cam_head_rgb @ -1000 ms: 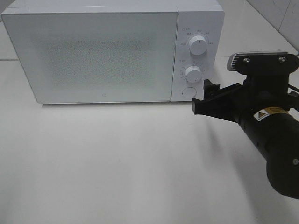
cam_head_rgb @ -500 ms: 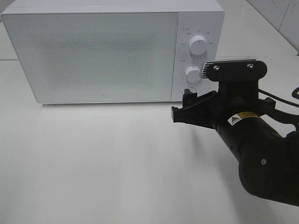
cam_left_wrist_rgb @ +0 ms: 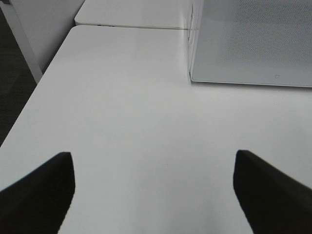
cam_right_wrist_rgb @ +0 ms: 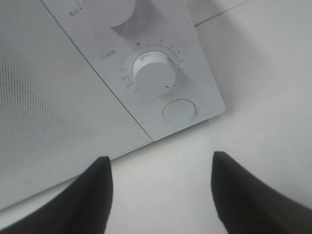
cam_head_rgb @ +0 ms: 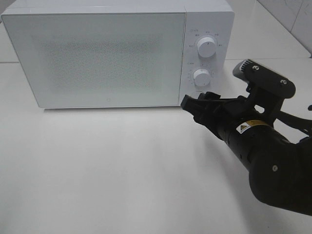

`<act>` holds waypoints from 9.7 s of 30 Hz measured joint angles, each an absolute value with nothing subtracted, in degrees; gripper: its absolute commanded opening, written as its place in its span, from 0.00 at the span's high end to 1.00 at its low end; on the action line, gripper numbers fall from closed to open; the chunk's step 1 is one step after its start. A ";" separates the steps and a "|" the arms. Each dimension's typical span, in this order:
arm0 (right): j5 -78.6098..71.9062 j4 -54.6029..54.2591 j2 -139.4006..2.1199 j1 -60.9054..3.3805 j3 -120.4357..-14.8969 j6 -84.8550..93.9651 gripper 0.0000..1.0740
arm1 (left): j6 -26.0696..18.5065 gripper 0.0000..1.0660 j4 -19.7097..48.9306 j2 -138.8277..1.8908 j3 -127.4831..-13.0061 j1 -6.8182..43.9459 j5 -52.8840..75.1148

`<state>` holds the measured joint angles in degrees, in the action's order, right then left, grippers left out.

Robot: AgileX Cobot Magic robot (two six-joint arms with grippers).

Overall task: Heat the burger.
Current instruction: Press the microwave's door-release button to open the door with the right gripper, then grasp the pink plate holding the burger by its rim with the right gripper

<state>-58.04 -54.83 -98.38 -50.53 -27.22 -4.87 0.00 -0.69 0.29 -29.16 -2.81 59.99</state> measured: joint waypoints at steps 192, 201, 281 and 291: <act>-24.75 -50.19 -105.71 -36.61 -43.60 -32.20 0.98 | 0.00 0.21 -0.74 0.29 -29.16 -2.81 59.99; -14.21 -50.19 -100.32 -36.61 -43.54 -10.49 0.97 | 0.00 0.21 -0.74 0.29 -29.16 -2.81 59.99; 22.57 18.91 -99.92 -39.36 -68.18 64.23 0.13 | 0.00 0.21 -0.74 0.29 -29.16 -2.81 59.99; 20.34 19.02 -108.00 -41.31 -76.03 64.11 0.14 | 0.00 0.21 -0.74 0.29 -29.16 -2.81 59.99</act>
